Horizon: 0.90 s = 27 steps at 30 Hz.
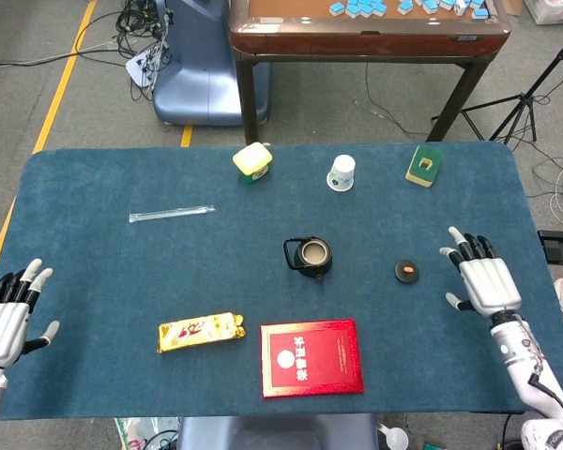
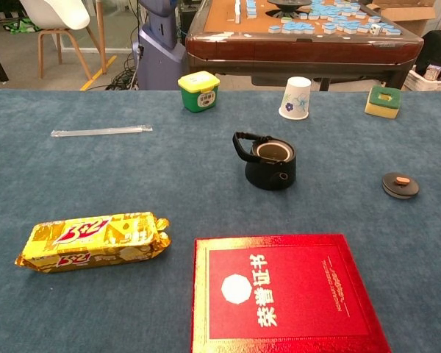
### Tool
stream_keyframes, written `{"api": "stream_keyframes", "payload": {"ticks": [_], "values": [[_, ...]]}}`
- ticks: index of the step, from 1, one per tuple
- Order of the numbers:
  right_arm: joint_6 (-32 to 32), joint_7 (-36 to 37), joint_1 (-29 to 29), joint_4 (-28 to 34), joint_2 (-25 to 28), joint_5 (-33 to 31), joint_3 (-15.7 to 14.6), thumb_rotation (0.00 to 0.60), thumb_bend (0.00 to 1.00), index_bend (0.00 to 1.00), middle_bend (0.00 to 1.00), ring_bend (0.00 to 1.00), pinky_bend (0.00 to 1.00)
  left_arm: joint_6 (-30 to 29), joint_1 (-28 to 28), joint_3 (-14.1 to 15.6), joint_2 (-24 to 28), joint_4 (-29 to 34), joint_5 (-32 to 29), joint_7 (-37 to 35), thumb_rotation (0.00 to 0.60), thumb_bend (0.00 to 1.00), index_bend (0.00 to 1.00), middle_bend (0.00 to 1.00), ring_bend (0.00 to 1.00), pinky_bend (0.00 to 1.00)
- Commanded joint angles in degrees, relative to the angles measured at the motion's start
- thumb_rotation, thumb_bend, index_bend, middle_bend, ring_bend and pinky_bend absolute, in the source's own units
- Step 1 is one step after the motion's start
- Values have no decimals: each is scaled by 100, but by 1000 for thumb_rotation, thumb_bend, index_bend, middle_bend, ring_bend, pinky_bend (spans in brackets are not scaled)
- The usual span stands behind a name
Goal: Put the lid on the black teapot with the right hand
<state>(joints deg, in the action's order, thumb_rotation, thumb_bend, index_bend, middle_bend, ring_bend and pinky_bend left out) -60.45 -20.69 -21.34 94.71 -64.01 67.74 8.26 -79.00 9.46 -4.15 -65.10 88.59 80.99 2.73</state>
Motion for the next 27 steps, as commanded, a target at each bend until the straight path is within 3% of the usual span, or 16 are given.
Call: {"api": "stream_keyframes", "payload": {"ticks": [1,27], "values": [[160,-143,-149,-79,-79,-180,32,600,230,223,0,0,0,35,19,-6,-10,-63,-7,-76,600,297,79,0,0,0],[694,-792,-876,-856,-806,-1269,-88,600,228,223,0,0,0,278,140,13,-129,-698,24,-796,600,297,83,0,0,0]]}}
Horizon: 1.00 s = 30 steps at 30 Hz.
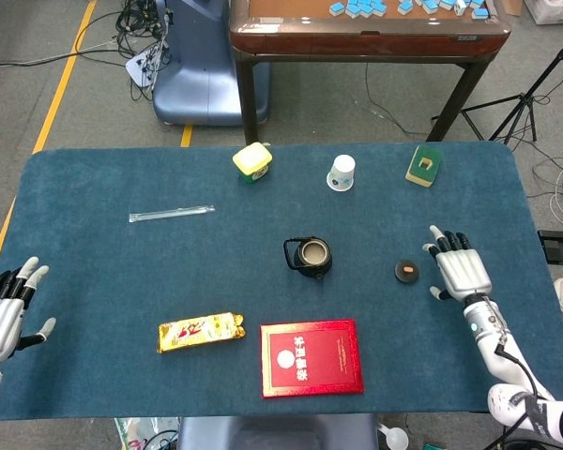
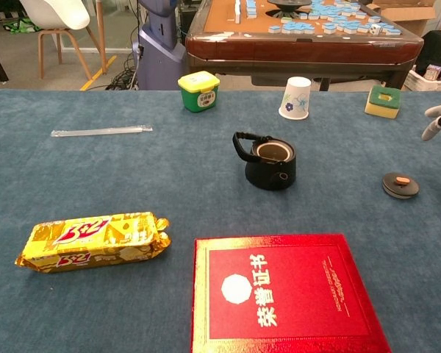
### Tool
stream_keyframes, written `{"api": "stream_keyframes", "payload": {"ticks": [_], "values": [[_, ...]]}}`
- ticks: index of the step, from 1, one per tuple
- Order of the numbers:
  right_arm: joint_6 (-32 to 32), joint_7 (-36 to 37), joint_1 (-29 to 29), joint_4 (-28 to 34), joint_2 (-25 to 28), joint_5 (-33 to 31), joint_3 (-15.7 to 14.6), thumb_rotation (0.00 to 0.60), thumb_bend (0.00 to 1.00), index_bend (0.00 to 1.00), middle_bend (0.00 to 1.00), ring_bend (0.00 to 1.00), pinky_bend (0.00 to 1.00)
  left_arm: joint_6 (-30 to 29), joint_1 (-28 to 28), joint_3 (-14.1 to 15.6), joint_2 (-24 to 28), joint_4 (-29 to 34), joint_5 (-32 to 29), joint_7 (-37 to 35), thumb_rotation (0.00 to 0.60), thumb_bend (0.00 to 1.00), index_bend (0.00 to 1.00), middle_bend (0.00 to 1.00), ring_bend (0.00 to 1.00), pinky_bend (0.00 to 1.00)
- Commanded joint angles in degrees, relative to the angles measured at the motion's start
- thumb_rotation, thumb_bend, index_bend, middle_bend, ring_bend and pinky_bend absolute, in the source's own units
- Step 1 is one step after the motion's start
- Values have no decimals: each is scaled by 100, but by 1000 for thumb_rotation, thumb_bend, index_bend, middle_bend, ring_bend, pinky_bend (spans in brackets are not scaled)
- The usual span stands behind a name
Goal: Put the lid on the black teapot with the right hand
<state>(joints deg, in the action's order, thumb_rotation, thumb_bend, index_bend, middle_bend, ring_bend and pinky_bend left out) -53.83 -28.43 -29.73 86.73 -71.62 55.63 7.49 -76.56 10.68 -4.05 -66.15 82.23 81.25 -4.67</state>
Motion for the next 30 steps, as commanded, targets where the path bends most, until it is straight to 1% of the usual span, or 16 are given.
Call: {"api": "stream_keyframes", "payload": {"ticks": [1,11,20,30], "values": [[51,-27,-60,-104,-79,-98,-18,600,228,223,0,0,0,48,25,3,-33,-100,0,-88,600,297,83,0,0,0],[208,-145,-285,-414,-398,-322,-74,600,228,223,0,0,0,76,55,18,-72,-317,59,-360,600,297,84,0,0,0],[368,-350,-545,-688,-706,-602,-98,600,228,223,0,0,0,218,94,22,-136,-602,2,-608,600,296,85,0,0,0],[458,-390,-666,-905,-885,-785,-179,600,228,223,0,0,0,254,99,38,-182,-767,4,-760,600,297,85,0,0,0]]}}
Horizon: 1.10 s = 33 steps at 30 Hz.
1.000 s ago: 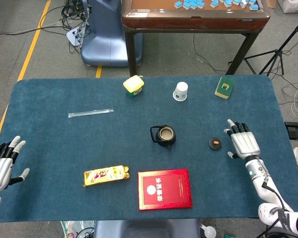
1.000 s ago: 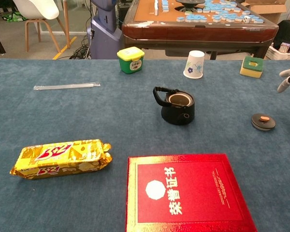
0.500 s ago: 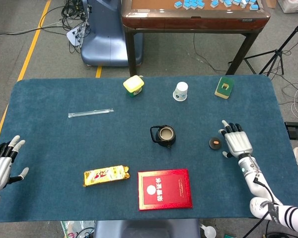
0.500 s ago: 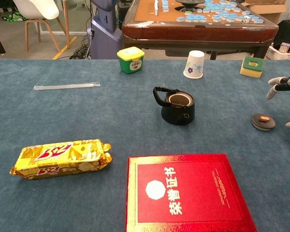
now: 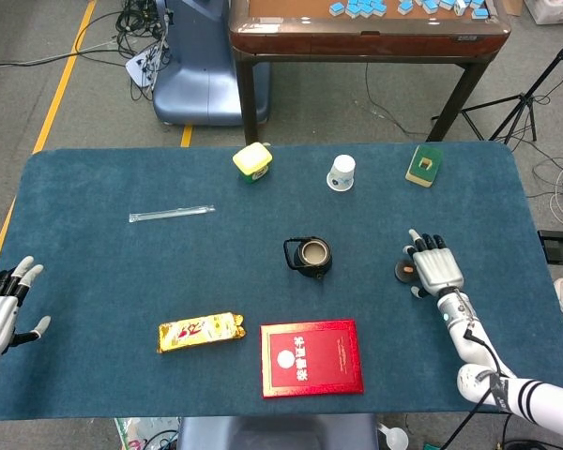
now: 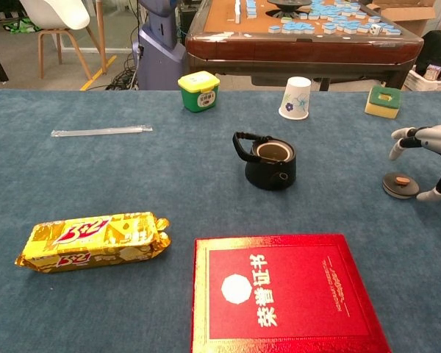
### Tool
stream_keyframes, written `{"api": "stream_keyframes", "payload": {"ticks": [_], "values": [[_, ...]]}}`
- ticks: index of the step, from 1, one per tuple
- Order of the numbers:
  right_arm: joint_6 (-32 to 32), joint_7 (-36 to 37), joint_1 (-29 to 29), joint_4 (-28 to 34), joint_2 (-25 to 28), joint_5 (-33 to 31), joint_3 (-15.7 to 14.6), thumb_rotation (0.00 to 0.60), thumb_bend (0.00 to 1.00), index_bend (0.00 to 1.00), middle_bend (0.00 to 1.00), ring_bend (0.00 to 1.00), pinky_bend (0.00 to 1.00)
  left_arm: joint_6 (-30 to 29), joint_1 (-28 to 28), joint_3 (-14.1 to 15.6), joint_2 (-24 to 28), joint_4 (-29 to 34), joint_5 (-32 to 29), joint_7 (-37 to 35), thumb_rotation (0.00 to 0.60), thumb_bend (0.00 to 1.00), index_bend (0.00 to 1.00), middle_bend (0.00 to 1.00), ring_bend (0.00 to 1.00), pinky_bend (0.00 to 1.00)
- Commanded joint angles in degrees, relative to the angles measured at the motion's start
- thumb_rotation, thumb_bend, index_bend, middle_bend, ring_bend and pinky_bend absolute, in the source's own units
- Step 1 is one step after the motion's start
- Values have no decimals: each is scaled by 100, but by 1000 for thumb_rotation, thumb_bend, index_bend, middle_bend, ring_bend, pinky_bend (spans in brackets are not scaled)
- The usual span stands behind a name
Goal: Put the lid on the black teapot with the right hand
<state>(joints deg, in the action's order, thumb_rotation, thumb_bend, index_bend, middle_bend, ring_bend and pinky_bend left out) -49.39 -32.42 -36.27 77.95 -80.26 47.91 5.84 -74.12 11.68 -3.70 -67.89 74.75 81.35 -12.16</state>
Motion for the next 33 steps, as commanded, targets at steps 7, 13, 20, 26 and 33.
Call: {"api": "stream_keyframes", "payload": {"ticks": [7,13,20,26,33], "values": [[88,61,-58,-170,-100,-49,-61,600,228,238,0,0,0,33,4,4,-24,-62,-20,-53,600,297,85,0,0,0],[173,116,-113,-300,-174,-74,-87,600,228,238,0,0,0,44,-1,8,-24,-72,-37,-64,600,297,85,0,0,0],[269,180,-174,-470,-266,-102,-102,600,228,250,0,0,0,108,11,3,-68,-183,-73,-156,600,297,85,0,0,0],[310,193,-219,-538,-299,-133,-115,600,228,261,0,0,0,141,28,2,-94,-268,-71,-226,600,297,85,0,0,0],[364,176,-283,-624,-359,-172,-132,600,228,311,0,0,0,125,22,4,-123,-358,-51,-331,600,297,85,0,0,0]]}}
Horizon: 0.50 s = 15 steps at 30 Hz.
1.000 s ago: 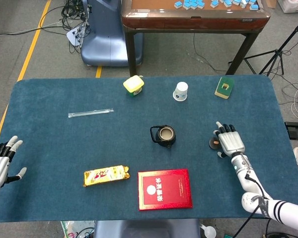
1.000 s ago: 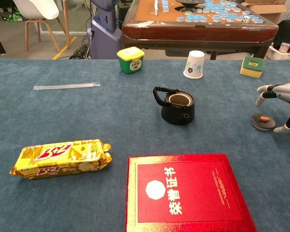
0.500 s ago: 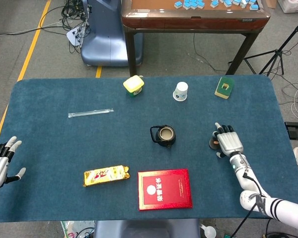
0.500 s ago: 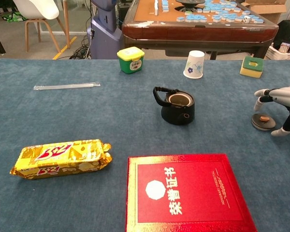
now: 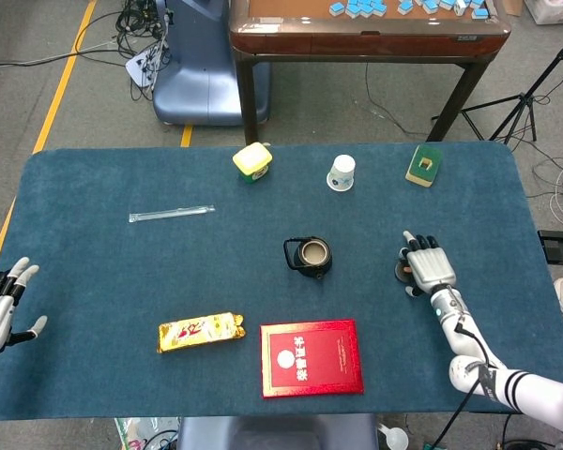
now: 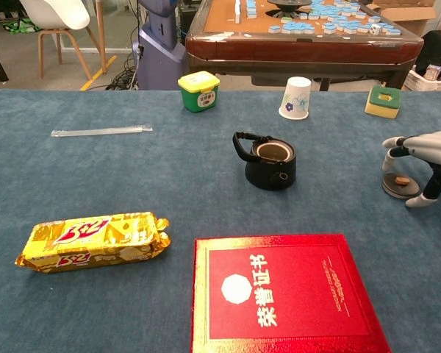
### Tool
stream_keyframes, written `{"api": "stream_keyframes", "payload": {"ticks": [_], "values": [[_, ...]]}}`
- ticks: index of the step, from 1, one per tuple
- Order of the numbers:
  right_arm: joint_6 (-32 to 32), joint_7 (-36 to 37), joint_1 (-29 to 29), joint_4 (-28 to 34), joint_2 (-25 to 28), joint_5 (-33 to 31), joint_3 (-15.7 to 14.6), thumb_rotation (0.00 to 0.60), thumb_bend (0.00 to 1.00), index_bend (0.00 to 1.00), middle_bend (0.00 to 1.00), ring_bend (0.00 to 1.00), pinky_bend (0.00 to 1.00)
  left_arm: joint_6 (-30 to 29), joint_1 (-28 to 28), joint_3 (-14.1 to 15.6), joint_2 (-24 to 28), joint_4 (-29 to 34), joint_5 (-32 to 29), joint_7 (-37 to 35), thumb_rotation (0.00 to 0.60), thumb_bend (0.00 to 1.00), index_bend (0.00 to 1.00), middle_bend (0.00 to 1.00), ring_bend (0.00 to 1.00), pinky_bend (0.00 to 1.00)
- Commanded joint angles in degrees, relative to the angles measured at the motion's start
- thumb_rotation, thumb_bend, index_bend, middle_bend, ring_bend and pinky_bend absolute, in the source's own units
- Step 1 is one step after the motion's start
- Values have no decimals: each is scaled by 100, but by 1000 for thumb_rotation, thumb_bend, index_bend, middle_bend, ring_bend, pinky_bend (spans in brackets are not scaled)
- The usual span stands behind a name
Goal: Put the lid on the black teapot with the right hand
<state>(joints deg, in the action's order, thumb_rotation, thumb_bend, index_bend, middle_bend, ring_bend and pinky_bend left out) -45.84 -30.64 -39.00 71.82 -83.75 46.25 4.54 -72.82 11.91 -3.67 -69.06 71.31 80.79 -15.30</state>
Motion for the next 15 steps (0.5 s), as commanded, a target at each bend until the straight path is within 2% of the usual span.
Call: {"api": "stream_keyframes", "payload": {"ticks": [1,15], "values": [[20,-1,-21,-25,-20,-13,-3,600,228,321,0,0,0,-13,-3,0,-11,-31,11,-32,600,297,85,0,0,0],[33,6,-93,-61,-27,-40,-18,600,228,404,0,0,0,-60,-7,7,-48,-126,63,-135,600,297,85,0,0,0]]}}
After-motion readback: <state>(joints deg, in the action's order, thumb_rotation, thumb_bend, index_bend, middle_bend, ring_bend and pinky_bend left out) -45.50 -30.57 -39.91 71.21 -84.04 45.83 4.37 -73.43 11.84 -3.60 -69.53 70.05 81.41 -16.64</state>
